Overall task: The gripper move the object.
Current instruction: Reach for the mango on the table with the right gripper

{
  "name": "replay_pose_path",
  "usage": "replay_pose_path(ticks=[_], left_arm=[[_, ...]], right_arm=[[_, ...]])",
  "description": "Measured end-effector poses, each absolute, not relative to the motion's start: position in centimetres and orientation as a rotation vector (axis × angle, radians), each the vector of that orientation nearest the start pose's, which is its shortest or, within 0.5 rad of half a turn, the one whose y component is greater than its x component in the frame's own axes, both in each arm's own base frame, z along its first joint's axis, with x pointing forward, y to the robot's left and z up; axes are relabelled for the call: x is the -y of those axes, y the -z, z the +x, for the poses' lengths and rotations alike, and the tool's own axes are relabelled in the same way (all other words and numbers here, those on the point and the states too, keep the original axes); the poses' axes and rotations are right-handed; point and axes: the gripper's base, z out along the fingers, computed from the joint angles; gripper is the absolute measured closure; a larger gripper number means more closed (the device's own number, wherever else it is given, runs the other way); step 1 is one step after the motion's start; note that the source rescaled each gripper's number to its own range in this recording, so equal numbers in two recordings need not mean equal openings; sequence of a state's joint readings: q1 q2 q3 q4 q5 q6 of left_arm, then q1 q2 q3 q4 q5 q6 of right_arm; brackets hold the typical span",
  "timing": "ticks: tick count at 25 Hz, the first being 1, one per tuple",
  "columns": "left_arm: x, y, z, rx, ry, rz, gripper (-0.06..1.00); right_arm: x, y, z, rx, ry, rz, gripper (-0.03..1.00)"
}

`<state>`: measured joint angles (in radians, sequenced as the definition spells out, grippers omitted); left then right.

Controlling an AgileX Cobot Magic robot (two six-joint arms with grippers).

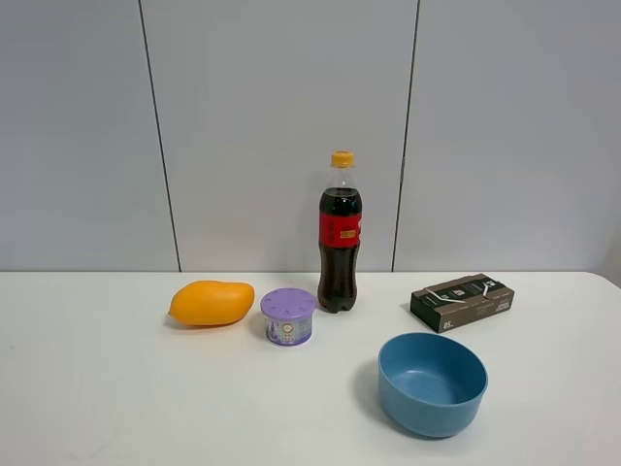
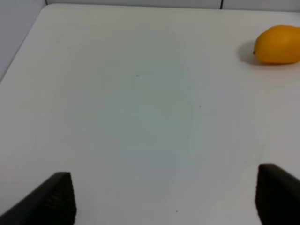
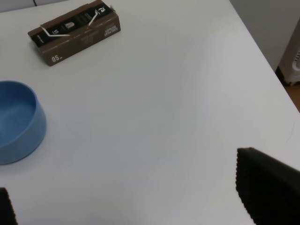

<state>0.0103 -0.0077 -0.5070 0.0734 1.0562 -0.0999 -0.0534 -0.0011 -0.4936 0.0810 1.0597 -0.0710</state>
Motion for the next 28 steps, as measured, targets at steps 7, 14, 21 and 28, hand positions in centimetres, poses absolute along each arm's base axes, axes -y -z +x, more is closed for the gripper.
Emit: replay_pose_path(ticks=[7, 14, 21, 28], left_arm=[[-0.57, -27.97, -0.69, -2.02, -0.031, -0.115, -0.06], [-0.57, -27.97, -0.69, -2.02, -0.031, -0.115, -0.06], [-0.57, -27.97, -0.69, -2.02, -0.031, -0.115, -0.06], [-0.57, -27.97, -0.69, -2.02, -0.031, -0.115, -0.06]], right_arm=[[-0.76, -27.59, -0.46, -2.043, -0.076, -0.11, 0.04], [-0.84, -27.59, -0.47, -2.04, -0.081, -0.134, 0.04], [-0.84, -27.59, -0.47, -2.04, -0.081, -0.134, 0.04], [-1.1, -27.62, -0.5, -2.038, -0.12, -0.135, 0.04]])
